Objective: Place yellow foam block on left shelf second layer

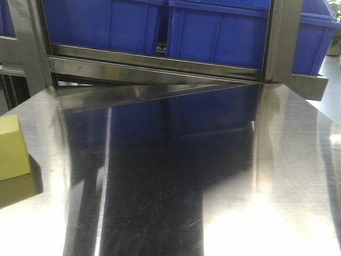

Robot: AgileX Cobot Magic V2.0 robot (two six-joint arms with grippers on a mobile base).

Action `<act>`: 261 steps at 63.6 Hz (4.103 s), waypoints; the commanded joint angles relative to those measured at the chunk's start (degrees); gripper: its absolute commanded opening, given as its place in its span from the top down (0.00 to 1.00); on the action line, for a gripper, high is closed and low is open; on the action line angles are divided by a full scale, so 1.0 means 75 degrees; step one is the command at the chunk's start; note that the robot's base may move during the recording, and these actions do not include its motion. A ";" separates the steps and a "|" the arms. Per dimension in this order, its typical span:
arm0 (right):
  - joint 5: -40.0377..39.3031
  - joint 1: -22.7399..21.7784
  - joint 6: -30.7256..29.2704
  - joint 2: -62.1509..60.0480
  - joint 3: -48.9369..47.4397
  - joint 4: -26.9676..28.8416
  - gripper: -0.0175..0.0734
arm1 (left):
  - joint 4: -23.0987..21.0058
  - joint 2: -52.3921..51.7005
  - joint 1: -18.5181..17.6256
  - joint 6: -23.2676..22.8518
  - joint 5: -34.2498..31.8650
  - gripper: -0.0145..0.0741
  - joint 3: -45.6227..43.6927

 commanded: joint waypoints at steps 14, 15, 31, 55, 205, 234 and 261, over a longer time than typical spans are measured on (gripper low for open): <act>0.0619 0.1670 0.0000 0.2598 -0.2621 -0.0007 0.18 | -0.0024 -0.0067 -0.0058 -0.0030 -0.0667 0.68 0.0197; 0.0701 0.1731 0.0000 0.2712 -0.2740 -0.0007 0.17 | -0.0024 -0.0067 -0.0058 -0.0030 -0.0667 0.68 0.0197; 0.2107 0.2506 0.0000 0.4529 -0.4915 0.0012 0.16 | -0.0024 -0.0067 -0.0058 -0.0030 -0.0667 0.68 0.0197; 0.3556 0.2965 0.1114 0.6666 -0.7554 0.0260 0.11 | -0.0024 -0.0067 -0.0058 -0.0030 -0.0667 0.68 0.0197; 0.2609 0.2490 0.2965 0.7562 -0.8040 -0.0831 0.42 | -0.0024 -0.0067 -0.0058 -0.0030 -0.0667 0.68 0.0197; 0.1134 0.1010 0.2878 0.4994 -0.4723 -0.1393 0.42 | -0.0024 -0.0067 -0.0058 -0.0030 -0.0667 0.68 0.0197; -0.0120 -0.0894 0.2229 0.0739 0.0108 -0.1408 0.42 | -0.0024 -0.0067 -0.0058 -0.0030 -0.0667 0.68 0.0197</act>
